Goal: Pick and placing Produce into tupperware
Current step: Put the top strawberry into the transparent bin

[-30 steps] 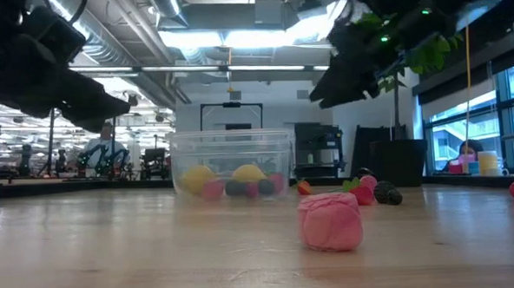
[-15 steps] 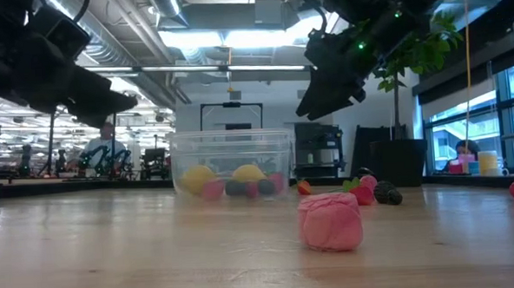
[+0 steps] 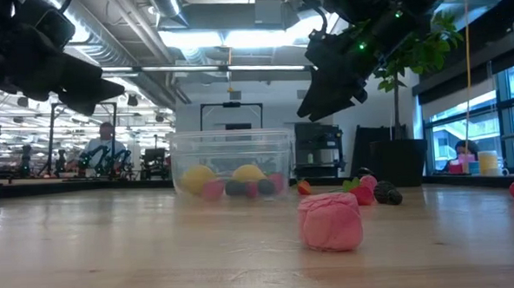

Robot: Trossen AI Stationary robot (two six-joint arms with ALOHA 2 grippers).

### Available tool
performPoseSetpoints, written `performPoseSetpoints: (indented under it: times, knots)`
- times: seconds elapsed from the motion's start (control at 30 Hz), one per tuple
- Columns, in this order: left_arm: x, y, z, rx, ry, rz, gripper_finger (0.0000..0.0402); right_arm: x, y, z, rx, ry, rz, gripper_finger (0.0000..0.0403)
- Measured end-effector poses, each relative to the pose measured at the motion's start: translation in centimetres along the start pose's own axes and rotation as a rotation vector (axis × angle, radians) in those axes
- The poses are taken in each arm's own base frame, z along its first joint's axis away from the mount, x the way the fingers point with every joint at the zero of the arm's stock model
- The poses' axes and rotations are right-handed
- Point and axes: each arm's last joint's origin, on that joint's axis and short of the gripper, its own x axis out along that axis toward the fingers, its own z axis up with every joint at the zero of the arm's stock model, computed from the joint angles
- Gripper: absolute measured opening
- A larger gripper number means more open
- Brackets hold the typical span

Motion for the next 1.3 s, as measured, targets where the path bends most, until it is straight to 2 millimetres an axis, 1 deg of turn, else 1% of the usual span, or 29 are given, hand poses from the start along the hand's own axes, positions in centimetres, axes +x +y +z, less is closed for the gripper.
performPoseSetpoints:
  times: [0.33, 0.5, 0.63, 0.73, 0.8, 0.93, 1.13, 1.3]
  knots:
    - [-1.5, 0.4, 0.8, 0.049, -0.079, -0.004, 0.0218, 0.0, 0.0, -0.1, 0.002, 0.01, -0.003, 0.0242]
    - [-2.0, 0.5, 0.8, 0.049, -0.086, -0.006, 0.0218, 0.0, -0.4, -0.8, 0.03, 0.086, -0.031, 0.0242]
    - [-2.1, 0.6, 1.0, 0.041, -0.109, 0.005, 0.0218, 0.1, -1.2, -1.2, 0.079, 0.143, -0.06, 0.0242]
    - [-2.2, 0.6, 1.0, 0.083, -0.11, 0.011, 0.0218, 0.2, -1.6, -1.1, 0.095, 0.153, -0.046, 0.0242]
    - [-2.2, 0.6, 1.0, 0.116, -0.11, 0.013, 0.0218, 0.3, -1.7, -1.1, 0.105, 0.152, -0.035, 0.0242]
    - [-2.2, 0.6, 1.0, 0.12, -0.11, 0.013, 0.0218, 0.4, -1.8, -1.1, 0.112, 0.157, -0.034, 0.0242]
    - [-2.2, 0.6, 1.0, 0.121, -0.11, 0.013, 0.0218, 1.8, -1.4, -1.8, 0.093, 0.189, -0.023, 0.0242]
    - [-2.2, 0.6, 1.0, 0.12, -0.111, 0.015, 0.0218, 3.2, -1.1, -2.4, 0.026, 0.21, 0.013, 0.0242]
